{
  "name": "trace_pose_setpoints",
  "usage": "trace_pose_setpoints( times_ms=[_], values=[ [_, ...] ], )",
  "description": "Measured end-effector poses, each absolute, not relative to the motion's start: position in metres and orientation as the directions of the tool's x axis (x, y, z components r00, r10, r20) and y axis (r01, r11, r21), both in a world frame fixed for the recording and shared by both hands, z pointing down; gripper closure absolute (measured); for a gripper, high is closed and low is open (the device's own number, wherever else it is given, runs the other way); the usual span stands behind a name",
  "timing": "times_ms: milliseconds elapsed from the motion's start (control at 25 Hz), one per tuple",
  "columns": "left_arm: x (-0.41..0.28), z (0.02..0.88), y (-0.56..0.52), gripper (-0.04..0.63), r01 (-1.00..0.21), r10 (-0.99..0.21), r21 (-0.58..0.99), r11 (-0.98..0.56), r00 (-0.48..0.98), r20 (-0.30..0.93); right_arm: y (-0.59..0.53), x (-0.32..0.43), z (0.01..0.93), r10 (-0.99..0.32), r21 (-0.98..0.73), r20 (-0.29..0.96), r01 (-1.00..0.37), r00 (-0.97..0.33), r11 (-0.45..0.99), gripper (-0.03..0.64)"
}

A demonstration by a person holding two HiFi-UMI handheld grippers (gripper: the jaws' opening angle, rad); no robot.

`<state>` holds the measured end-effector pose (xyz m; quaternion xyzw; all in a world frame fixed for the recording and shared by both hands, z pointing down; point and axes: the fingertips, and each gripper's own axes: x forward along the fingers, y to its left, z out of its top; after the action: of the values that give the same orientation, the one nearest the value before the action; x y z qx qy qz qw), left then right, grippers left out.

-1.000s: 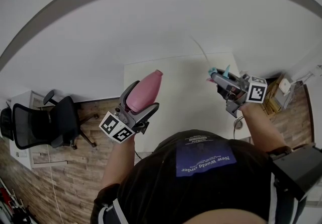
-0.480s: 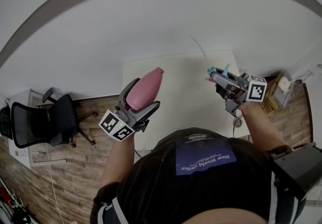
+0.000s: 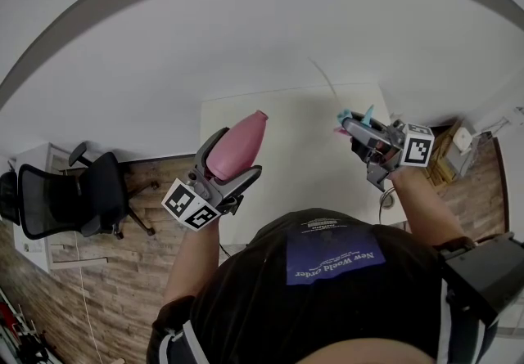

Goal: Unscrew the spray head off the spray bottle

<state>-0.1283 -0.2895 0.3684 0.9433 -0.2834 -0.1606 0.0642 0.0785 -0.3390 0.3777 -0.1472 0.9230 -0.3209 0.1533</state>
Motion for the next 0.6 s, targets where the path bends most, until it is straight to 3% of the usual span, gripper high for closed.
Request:
trace_pose_setpoints(
  times_ms=[600],
  values=[
    [-0.1277, 0.3648, -0.2896, 0.091, -0.511, -0.547, 0.196, -0.837, 0.791, -0.273, -0.3374, 0.0767, 0.3752, -0.359, -0.628, -0.197, -0.163, -0.912, 0.761, 0.495]
  ],
)
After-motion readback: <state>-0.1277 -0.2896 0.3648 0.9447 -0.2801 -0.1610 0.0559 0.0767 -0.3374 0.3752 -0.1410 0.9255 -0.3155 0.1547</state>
